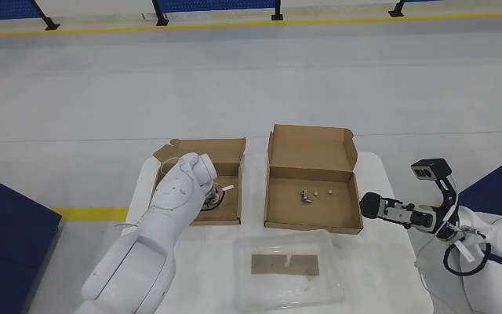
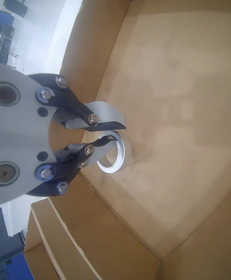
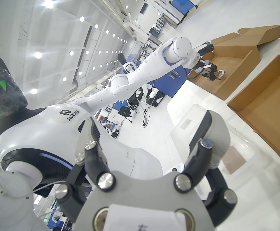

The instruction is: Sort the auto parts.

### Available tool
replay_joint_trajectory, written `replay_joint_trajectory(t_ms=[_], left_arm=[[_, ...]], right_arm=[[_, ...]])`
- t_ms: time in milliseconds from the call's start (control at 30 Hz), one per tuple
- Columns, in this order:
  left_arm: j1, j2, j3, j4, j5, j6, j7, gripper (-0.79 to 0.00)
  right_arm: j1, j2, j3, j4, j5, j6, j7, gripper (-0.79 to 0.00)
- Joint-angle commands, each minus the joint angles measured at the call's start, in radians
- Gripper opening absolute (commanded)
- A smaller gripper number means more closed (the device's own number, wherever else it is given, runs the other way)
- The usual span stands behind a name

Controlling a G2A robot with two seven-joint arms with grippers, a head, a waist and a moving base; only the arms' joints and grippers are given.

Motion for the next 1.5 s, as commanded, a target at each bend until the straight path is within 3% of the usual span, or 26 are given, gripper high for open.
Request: replay_joint_trajectory(t_ms=[0, 167, 300, 767, 800, 867, 1167, 1333, 1400, 1467], left_arm=[[-0.001, -0.002, 0.001, 0.007, 0.000, 0.001, 0.005, -0.785], [-0.002, -0.009, 0.006, 0.018, 0.005, 0.007, 0.007, -0.785], [-0.005, -0.014, 0.008, 0.025, 0.008, 0.008, 0.006, -0.665], [-0.045, -0.007, -0.018, 0.050, -0.025, -0.013, 0.003, -0.443], [-0.051, -0.003, -0.021, 0.051, -0.028, -0.022, -0.001, -0.406], [-0.061, 0.003, -0.025, 0.051, -0.029, -0.041, -0.011, 0.000], [-0.069, 0.034, -0.067, -0.033, -0.083, -0.149, -0.057, 0.000], [-0.026, 0.081, -0.145, -0.144, -0.183, -0.350, -0.139, 0.000], [-0.009, 0.101, -0.166, -0.192, -0.180, -0.353, -0.133, 0.000], [-0.009, 0.101, -0.166, -0.192, -0.180, -0.353, -0.133, 0.000]], right_arm=[[0.000, 0.000, 0.000, 0.000, 0.000, 0.000, 0.000, 0.000], [0.000, 0.000, 0.000, 0.000, 0.000, 0.000, 0.000, 0.000], [0.000, 0.000, 0.000, 0.000, 0.000, 0.000, 0.000, 0.000], [0.000, 0.000, 0.000, 0.000, 0.000, 0.000, 0.000, 0.000], [0.000, 0.000, 0.000, 0.000, 0.000, 0.000, 0.000, 0.000], [0.000, 0.000, 0.000, 0.000, 0.000, 0.000, 0.000, 0.000], [0.000, 0.000, 0.000, 0.000, 0.000, 0.000, 0.000, 0.000], [0.000, 0.000, 0.000, 0.000, 0.000, 0.000, 0.000, 0.000], [0.000, 0.000, 0.000, 0.000, 0.000, 0.000, 0.000, 0.000], [0.000, 0.000, 0.000, 0.000, 0.000, 0.000, 0.000, 0.000]])
